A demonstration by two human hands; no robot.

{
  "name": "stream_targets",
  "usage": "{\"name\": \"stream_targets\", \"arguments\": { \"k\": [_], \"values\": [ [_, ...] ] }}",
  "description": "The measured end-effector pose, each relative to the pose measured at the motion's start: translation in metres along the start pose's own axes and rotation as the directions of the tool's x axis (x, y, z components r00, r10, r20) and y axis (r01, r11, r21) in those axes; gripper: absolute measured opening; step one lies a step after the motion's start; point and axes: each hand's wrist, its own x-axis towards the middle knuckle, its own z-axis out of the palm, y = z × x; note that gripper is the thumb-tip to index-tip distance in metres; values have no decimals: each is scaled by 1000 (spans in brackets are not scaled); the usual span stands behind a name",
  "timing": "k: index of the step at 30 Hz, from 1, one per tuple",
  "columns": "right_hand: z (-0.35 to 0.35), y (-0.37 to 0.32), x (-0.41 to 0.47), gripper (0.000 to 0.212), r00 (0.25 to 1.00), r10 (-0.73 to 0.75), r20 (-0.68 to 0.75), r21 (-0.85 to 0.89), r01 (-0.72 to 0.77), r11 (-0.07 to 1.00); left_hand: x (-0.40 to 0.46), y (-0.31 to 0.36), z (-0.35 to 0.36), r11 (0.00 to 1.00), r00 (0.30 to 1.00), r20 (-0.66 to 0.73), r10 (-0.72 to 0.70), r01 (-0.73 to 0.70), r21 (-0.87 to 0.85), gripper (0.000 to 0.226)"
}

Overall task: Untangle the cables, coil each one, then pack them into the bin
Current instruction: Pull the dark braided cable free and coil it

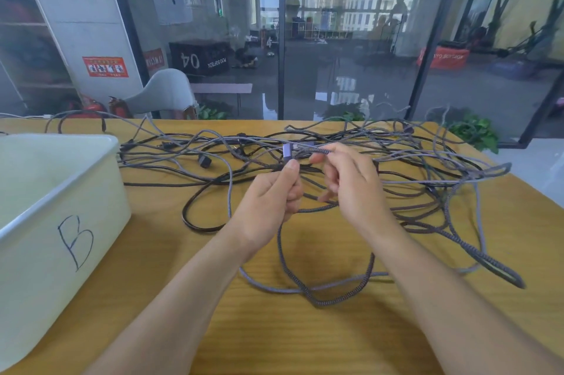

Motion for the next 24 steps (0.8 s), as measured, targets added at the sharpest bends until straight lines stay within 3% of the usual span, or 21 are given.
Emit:
{"name": "stream_targets", "arguments": {
  "k": [3,7,9,13,16,20,24],
  "values": [
    [2,-5,-8,20,998,-38,49,-101,43,994,1,-4,3,1000,998,-50,24,-24,9,52],
    [4,-6,-13,24,983,-157,96,-223,175,959,2,-9,6,998,994,-99,54,-49,46,55],
    [7,-8,-15,30,981,-161,106,-188,179,966,2,-9,6,998,990,-127,61,-58,32,62],
    [7,-17,-16,33,990,-6,141,69,-4,998,1,-7,4,996,981,-176,81,-75,40,58],
    [7,-17,-16,36,972,8,235,78,-27,997,0,-6,4,996,982,-163,92,-93,-2,63],
    [7,-12,-17,39,955,-134,264,-89,163,983,2,-13,3,991,985,-115,126,-120,54,68],
    [8,-11,-20,36,949,-198,245,-199,249,948,3,-18,5,993,987,-112,118,-115,38,69]
  ]
}}
